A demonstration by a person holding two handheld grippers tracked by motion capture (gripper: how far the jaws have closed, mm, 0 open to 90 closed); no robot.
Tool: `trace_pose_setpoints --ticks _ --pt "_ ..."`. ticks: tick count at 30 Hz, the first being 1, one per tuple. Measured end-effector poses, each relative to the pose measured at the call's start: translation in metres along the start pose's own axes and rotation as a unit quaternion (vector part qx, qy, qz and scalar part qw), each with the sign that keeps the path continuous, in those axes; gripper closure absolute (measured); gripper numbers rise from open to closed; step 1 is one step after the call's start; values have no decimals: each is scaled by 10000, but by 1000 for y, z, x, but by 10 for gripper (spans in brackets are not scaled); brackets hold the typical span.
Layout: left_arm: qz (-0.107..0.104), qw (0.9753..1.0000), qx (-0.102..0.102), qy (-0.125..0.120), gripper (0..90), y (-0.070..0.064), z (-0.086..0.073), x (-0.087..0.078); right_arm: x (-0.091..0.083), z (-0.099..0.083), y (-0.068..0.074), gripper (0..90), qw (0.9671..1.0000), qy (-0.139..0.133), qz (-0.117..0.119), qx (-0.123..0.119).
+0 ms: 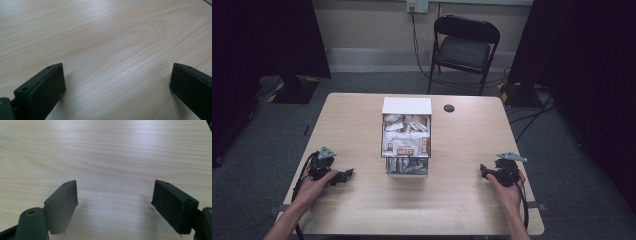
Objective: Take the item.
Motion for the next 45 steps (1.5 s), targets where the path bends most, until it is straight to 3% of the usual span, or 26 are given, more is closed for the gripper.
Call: trace_pose_setpoints --ticks 16,26,27,40,45 --pt "-1 10000 2 1 0 0 0 0 -15 12 10 322 9985 -141 524 95" --pt "-4 10000 -3 -2 0 0 0 0 -22 17 18 388 9952 -121 962 104" --pt "-4 10000 -5 -4 0 0 0 0 -24 19 20 405 9939 -142 1086 129" --pt "-4 10000 17 17 0 0 0 0 -37 29 32 465 9888 -306 1462 50" --pt "-3 10000 -1 1 0 0 0 0 -43 34 30 465 9889 -413 1426 -15"
Point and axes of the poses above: each handheld gripper's, and its own axes: x roughly forward along the jaws, z roughly out of its top, y roughly to its left, the point moved 3 cm from there along x, roughly forward along the jaws, and after that the axes turned 3 degrees about -z, right-handed, at the moved point
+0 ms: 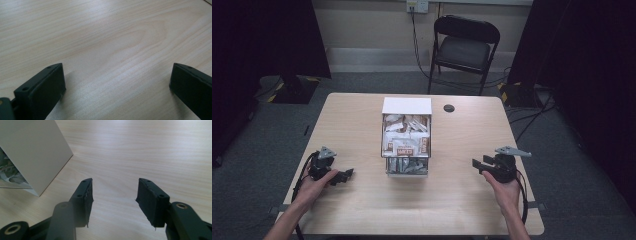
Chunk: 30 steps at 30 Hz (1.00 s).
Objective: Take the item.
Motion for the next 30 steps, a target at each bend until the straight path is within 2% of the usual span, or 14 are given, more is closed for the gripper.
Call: trace_pose_setpoints --ticks 4,9,13,21,22,26,30 --pt "2 10000 1 -3 0 0 0 0 -6 6 0 469 9999 -78 80 41" --pt "1 10000 0 -3 0 0 0 0 -17 18 -1 425 9992 -349 159 117" --pt "2 10000 1 -3 0 0 0 0 -21 24 1 437 9988 -400 250 131" --pt "1 10000 1 -3 0 0 0 0 -30 37 16 463 9977 -511 428 84" --pt "2 10000 2 -2 0 0 0 0 -33 41 20 496 9974 -542 467 128" --pt "2 10000 1 -3 0 0 0 0 -37 45 25 501 9974 -573 422 86" --pt "1 10000 1 -3 0 0 0 0 -42 54 31 510 9960 -661 598 53"
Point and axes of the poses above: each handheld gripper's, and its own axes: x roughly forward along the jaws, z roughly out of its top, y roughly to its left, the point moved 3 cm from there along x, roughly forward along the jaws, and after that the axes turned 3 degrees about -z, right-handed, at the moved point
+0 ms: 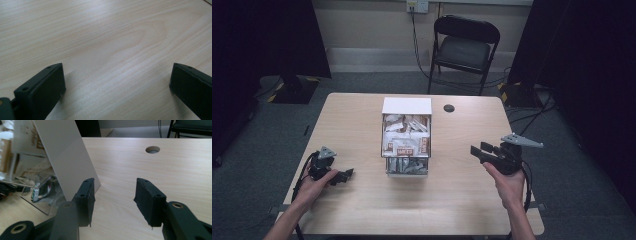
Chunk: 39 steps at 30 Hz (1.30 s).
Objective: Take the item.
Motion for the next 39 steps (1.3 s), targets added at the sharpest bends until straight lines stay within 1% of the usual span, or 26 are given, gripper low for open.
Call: trace_pose_setpoints --ticks 2,5,6,7,9,10,12,15,17,18,20,23,24,26,29,30,31,32,33,36,37,39 --pt "1 10000 0 1 0 0 0 0 -2 4 3 511 10000 -14 67 -45" --pt "-1 10000 -2 3 0 0 0 0 -4 12 7 511 9998 57 151 -115" --pt "1 10000 1 0 0 0 0 0 -6 18 10 511 9995 -23 277 -137" --pt "1 10000 1 0 0 0 0 0 -6 18 10 511 9995 -23 277 -137" --pt "1 10000 -1 -1 0 0 0 0 -8 23 14 511 9992 -42 350 -206" --pt "0 10000 0 -1 0 0 0 0 -11 30 20 508 9985 -110 459 -266" --pt "1 10000 -1 -2 0 0 0 0 -12 32 22 507 9983 -126 481 -300" --pt "1 10000 -2 -1 0 0 0 0 -15 42 30 499 9972 -186 600 -402" --pt "-1 10000 -5 2 0 0 0 0 -15 46 36 499 9960 -203 753 -429" --pt "0 10000 -1 -1 0 0 0 0 -15 49 43 499 9949 -232 859 -484" --pt "1 10000 0 0 0 0 0 0 -15 50 45 499 9945 -223 880 -519" --pt "0 10000 1 1 0 0 0 0 -16 55 59 509 9922 -214 1029 -673" --pt "0 10000 0 0 0 0 0 0 -16 57 65 537 9908 -215 1113 -741" --pt "1 10000 0 -1 0 0 0 0 -15 60 73 544 9889 -232 1224 -815" --pt "0 10000 0 0 0 0 0 0 -11 66 85 545 9859 -249 1389 -902" --pt "1 10000 0 0 0 0 0 0 -6 69 93 546 9842 -233 1465 -968" --pt "0 10000 1 0 0 0 0 0 -6 69 93 546 9842 -233 1465 -968" --pt "1 10000 -1 0 0 0 0 0 -4 71 95 547 9835 -207 1494 -1003" --pt "0 10000 1 1 0 0 0 0 0 72 100 547 9824 -176 1520 -1071" --pt "1 10000 0 0 0 0 0 0 9 76 108 552 9801 -126 1620 -1142" --pt "0 10000 0 1 0 0 0 0 15 78 113 557 9787 -107 1687 -1169" --pt "1 10000 0 0 0 0 0 0 17 79 115 557 9783 -100 1700 -1177"
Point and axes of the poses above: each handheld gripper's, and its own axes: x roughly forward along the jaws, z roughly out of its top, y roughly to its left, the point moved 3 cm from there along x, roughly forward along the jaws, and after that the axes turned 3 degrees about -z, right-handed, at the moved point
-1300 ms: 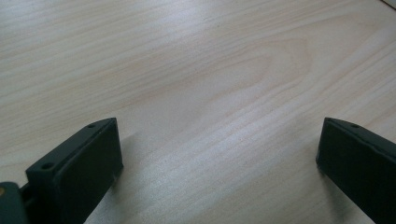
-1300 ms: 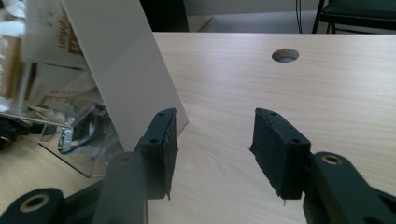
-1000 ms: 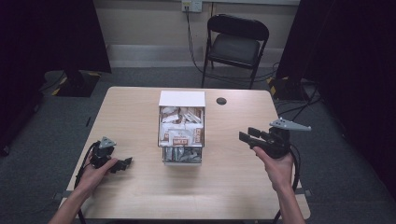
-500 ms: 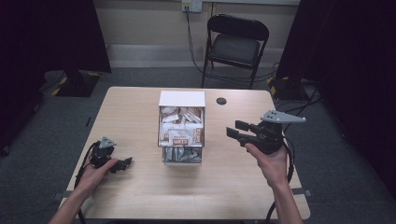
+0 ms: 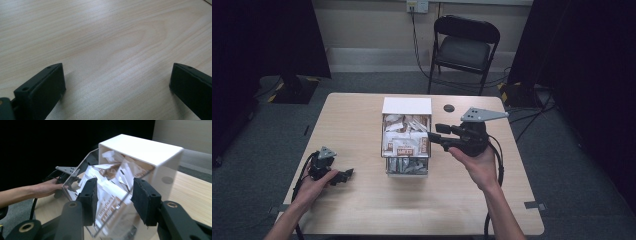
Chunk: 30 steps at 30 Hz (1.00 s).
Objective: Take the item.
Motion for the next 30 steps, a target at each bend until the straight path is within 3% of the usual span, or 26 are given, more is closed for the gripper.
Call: trace_pose_setpoints --ticks 9,30 --pt "-1 10000 0 0 0 0 0 0 30 -2 14 586 9991 186 320 -189" --pt "-1 10000 -6 -2 0 0 0 0 58 -6 17 658 9969 528 483 -330"
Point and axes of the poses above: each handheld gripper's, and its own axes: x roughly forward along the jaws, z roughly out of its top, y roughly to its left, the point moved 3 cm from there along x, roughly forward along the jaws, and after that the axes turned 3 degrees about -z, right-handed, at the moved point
